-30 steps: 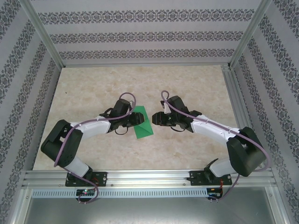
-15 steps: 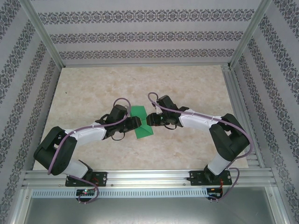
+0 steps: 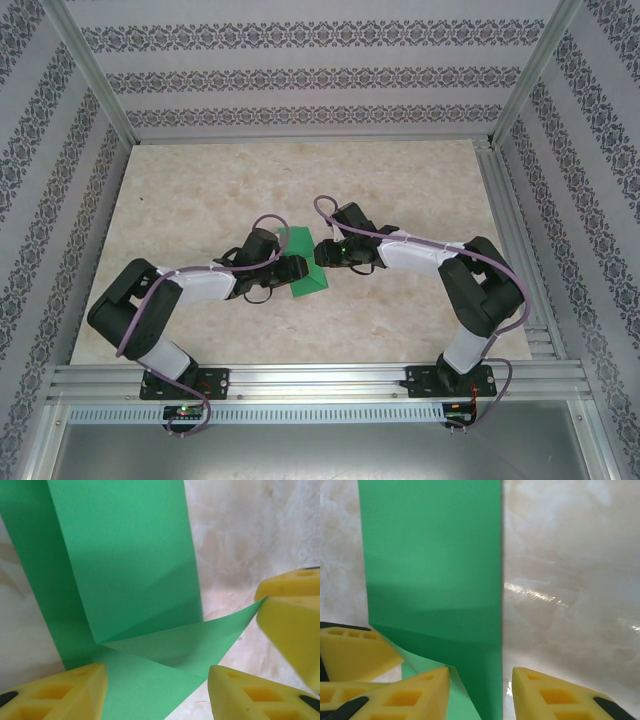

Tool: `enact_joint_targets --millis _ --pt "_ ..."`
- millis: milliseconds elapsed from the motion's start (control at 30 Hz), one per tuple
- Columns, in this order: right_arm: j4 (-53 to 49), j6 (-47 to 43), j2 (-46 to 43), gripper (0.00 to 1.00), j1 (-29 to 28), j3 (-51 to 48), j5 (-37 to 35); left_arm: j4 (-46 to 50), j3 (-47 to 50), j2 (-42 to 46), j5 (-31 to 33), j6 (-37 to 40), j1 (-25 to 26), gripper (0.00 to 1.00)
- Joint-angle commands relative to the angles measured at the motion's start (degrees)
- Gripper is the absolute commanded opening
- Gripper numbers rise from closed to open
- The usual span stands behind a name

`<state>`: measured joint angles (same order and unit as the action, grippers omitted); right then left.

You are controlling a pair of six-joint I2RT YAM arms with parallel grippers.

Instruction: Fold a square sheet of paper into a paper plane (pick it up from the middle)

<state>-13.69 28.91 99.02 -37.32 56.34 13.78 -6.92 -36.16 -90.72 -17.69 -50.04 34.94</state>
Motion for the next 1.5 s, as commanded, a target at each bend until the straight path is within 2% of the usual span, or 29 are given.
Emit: enact_joint_targets --millis 0,300,467,567,700,800,967,1100,1233,1333,1467 --pt "-0.27 0.86 1.35 0.38 0.66 1.84 -1.39 -5.53 -1.56 -1.18 -1.09 2.97 0.75 0.55" --pt "2.12 3.02 1.35 0.39 1.08 0.81 -1.13 -11.43 -2.0 -3.31 -1.54 5.56 0.83 0.36" --pt "3.94 4.64 0.15 0.4 1.28 -0.31 -1.47 -12.51 -1.5 -2.88 1.46 7.99 0.83 0.17" --pt "4.55 5.28 -3.12 0.43 1.36 -1.63 -3.01 -10.21 -1.31 -0.35 2.85 9.89 0.83 0.1" --pt "3.59 5.47 -9.49 0.53 2.24 -3.77 -6.5 1.96 -4.16 4.97 6.44 13.82 0.9 0.05" --pt "3.58 5.46 -15.01 0.67 3.34 -6.45 -9.52 15.37 -8.01 9.6 10.95 17.31 1.05 0.05" --pt "5.22 4.5 -23.92 0.85 5.7 -12.08 -13.53 40.66 -18.39 12.94 22.59 22.63 2.52 0.05" --pt "6.56 4.27 -29.92 0.98 7.29 -16.28 -17.07 53.58 -25.86 12.35 33.15 25.32 4.58 0.05" --pt "7.37 5.08 -34.81 0.98 8.38 -19.81 -20.25 60.33 -31.5 8.66 43.03 26.6 7.05 0.05" --pt "7.13 7.49 -37.45 0.98 9.6 -21.97 -22.29 64.91 -35.97 2.47 50.95 26.13 9.47 0.06" --pt "7.06 9.45 -39.99 0.98 11.27 -24.09 -21.48 70.51 -42.36 -7.47 60.14 24.05 12.87 0.06"
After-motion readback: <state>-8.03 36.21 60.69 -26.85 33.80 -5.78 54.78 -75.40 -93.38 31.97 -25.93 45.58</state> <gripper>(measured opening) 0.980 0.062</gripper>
